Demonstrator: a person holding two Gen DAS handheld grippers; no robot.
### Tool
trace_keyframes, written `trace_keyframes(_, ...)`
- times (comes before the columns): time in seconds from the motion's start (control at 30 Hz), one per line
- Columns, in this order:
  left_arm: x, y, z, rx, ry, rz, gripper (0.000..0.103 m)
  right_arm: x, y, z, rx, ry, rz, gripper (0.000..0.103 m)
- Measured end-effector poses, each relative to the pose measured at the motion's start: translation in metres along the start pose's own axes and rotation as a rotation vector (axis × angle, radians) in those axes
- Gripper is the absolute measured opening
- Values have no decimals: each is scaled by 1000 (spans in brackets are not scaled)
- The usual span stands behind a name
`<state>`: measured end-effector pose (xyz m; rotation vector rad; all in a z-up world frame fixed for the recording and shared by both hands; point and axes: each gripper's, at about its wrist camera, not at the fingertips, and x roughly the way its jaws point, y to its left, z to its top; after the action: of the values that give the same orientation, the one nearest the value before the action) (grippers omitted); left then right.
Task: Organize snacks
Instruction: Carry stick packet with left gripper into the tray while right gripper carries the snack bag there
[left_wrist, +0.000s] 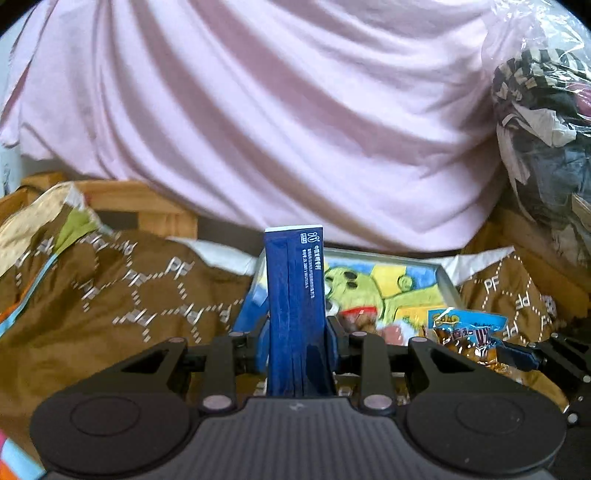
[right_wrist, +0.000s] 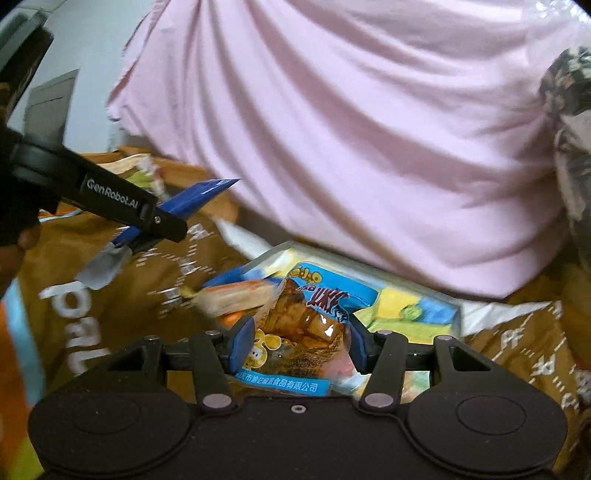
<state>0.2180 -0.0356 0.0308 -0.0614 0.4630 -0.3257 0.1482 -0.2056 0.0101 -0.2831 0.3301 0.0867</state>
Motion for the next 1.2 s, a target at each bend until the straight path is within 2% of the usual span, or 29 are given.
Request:
trace_keyframes(0.13,26,-16,8,30,-10,4,34,18,-17,-4,10,-31,-55,55)
trace_keyframes(0.23,45,-26,11,47,-48,11,34,31,-26,-4,7,-63,-88,55)
trace_keyframes(0.33,66,-32,17,38,-53,13,34,45,-34,-2,20,-85,-98,55)
trace_keyframes(0.57,107,-50,21,83,-48,39,34,68,-41,-10,45,-56,-108,55)
trace_keyframes(0.73,132,-52,14,43,16,34,34,84,-56,-14,94,-37,-128,55)
trace_keyframes(1.2,176,-51,-9,83,148,64,34,130,-68,-34,182,78,-105,55)
